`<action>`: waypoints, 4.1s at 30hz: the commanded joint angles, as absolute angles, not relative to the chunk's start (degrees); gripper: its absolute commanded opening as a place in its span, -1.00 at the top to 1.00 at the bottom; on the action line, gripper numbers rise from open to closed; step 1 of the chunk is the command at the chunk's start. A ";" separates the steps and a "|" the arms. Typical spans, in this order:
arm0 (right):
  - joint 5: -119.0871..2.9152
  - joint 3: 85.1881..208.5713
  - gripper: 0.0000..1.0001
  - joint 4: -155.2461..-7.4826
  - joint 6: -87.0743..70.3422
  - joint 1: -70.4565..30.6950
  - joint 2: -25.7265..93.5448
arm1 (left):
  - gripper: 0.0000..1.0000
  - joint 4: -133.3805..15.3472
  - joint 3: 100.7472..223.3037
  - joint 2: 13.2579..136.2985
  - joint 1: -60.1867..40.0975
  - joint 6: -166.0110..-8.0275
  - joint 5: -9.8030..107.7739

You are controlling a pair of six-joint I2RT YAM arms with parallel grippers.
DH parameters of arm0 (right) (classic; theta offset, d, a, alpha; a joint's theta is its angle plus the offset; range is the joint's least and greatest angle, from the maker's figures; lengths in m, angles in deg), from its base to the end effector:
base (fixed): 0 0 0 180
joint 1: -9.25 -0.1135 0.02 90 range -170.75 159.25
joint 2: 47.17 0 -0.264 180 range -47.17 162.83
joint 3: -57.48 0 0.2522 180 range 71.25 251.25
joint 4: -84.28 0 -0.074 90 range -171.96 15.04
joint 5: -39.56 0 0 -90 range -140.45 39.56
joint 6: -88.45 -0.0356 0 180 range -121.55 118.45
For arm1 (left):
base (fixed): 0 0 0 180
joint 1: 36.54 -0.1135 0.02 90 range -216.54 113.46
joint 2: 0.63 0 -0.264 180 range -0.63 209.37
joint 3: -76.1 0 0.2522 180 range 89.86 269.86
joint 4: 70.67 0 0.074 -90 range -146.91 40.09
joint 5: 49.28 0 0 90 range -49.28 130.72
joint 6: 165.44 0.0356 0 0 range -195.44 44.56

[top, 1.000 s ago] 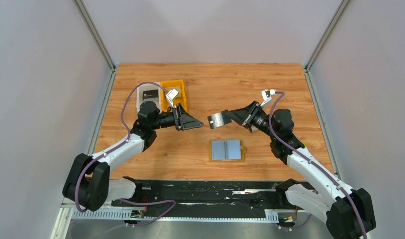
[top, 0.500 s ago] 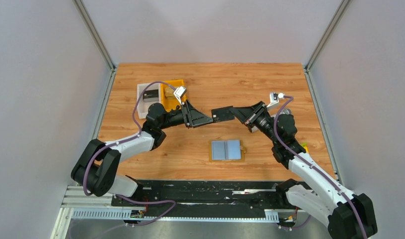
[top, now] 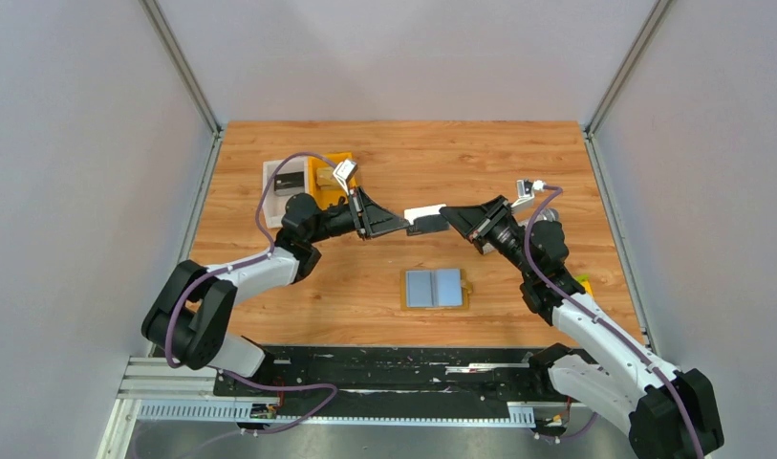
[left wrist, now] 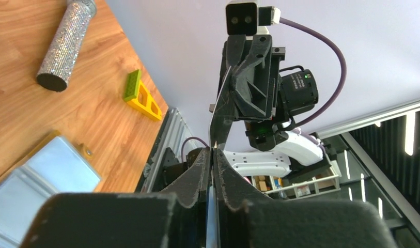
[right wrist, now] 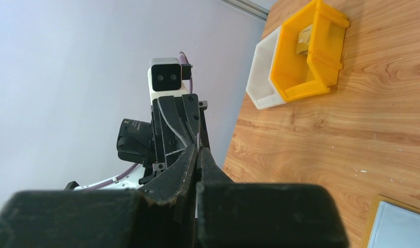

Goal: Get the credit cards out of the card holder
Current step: Place the credit card in the storage box.

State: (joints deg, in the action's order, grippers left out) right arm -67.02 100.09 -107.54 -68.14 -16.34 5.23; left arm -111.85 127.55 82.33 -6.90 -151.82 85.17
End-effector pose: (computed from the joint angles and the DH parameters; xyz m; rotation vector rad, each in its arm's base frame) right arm 0.1900 0.1022 0.2836 0.3594 1.7032 1.4587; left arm 0.2490 -0.1704 0.2604 0.0784 1.8226 -1.9576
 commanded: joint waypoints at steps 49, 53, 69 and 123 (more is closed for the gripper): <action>-73.17 102.70 -1.00 -88.64 -43.57 -16.51 -6.72 | 1.00 -19.72 179.05 101.88 -57.17 -87.72 83.02; -72.78 103.16 -1.00 -88.64 -43.30 -16.46 -4.83 | 1.00 -20.40 182.17 105.91 -57.11 -89.07 83.27; -71.78 105.97 -1.00 -89.14 -42.66 -16.43 0.78 | 1.00 -16.22 194.98 118.70 -56.05 -87.56 84.29; -70.97 108.07 -1.00 -89.96 -43.64 -15.89 8.78 | 0.20 -18.06 204.44 128.64 -51.32 -89.57 82.55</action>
